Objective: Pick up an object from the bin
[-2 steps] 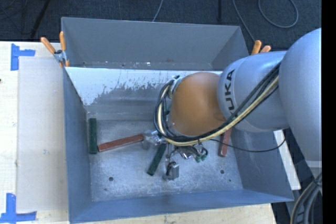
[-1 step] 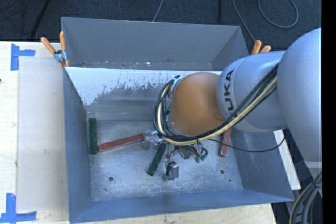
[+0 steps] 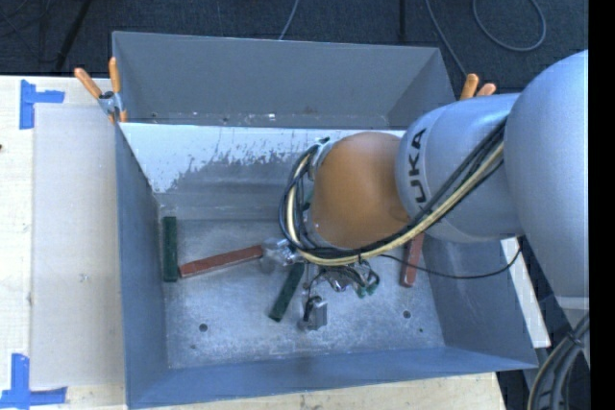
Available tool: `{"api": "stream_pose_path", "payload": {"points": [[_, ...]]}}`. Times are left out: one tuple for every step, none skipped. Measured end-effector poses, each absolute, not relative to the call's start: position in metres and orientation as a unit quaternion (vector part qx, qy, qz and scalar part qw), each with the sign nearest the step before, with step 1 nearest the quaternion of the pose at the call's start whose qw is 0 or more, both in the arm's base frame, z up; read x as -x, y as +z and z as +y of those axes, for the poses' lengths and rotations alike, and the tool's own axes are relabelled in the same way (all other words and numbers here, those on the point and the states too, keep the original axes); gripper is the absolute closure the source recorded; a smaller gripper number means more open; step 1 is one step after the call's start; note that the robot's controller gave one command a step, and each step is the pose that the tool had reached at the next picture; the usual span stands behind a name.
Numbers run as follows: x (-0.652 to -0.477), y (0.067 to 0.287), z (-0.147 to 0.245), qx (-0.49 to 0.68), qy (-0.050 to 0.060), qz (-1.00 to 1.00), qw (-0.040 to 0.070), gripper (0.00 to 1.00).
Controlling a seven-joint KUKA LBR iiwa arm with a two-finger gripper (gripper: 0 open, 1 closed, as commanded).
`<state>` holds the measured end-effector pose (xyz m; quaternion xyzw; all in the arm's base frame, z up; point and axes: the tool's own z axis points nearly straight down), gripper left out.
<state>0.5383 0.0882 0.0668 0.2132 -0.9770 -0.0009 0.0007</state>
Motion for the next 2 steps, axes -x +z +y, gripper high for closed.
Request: {"api": "stream_pose_path", "payload": {"points": [[-0.5382,0.0666,0.0886,-0.209,-0.001,-0.978,0.001,0.00],[-0.5385,0.0673,0.0888,-0.209,-0.001,-0.978,0.000,1.00]]}}
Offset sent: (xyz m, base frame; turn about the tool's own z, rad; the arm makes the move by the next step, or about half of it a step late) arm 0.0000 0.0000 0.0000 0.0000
